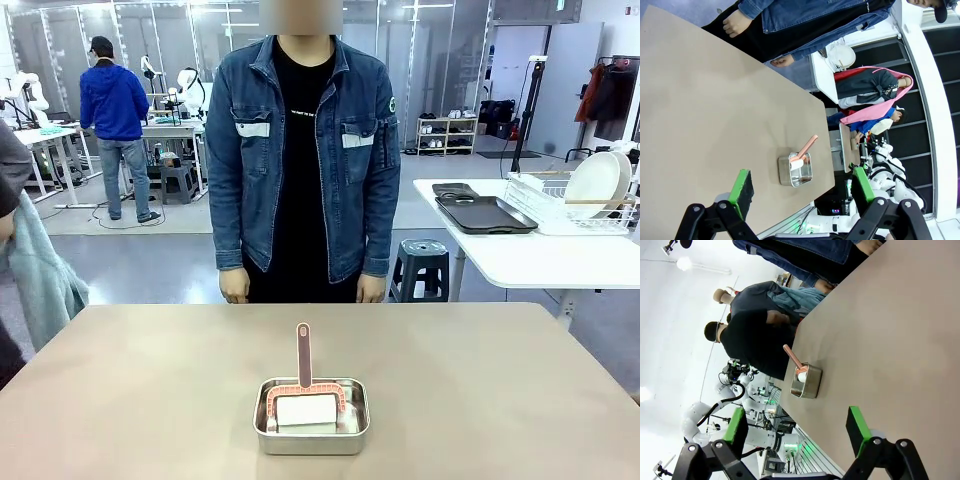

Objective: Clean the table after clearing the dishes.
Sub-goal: Place the Lint Roller back on top of the Airtight Container.

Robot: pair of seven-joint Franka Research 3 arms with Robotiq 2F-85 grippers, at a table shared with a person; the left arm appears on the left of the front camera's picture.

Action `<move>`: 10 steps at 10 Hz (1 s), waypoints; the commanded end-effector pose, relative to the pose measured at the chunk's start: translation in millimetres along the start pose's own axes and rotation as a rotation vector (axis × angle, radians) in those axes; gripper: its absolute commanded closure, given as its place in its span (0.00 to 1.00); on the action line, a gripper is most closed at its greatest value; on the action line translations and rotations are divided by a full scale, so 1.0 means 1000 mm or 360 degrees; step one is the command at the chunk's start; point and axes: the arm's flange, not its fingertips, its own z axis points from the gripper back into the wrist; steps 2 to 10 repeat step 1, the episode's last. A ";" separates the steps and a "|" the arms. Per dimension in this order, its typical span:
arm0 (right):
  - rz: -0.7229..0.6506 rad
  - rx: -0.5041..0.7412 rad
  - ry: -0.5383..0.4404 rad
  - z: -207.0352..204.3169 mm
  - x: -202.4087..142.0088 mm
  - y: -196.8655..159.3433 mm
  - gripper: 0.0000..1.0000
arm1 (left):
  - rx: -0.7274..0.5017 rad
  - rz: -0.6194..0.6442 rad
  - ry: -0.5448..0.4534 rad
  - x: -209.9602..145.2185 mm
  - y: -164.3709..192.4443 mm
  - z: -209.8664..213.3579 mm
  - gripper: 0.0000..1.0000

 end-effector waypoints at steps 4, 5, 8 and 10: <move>0.0003 0.0013 0.0005 0.000 0.001 0.002 0.00 | -0.0014 0.0024 -0.0005 -0.001 -0.003 0.003 0.00; 0.0003 0.0013 0.0005 0.000 0.001 0.002 0.00 | -0.0014 0.0024 -0.0005 -0.001 -0.003 0.003 0.00; 0.0003 0.0013 0.0005 0.000 0.001 0.002 0.00 | -0.0014 0.0024 -0.0005 -0.001 -0.003 0.003 0.00; 0.0003 0.0013 0.0005 0.000 0.001 0.002 0.00 | -0.0014 0.0024 -0.0005 -0.001 -0.003 0.003 0.00</move>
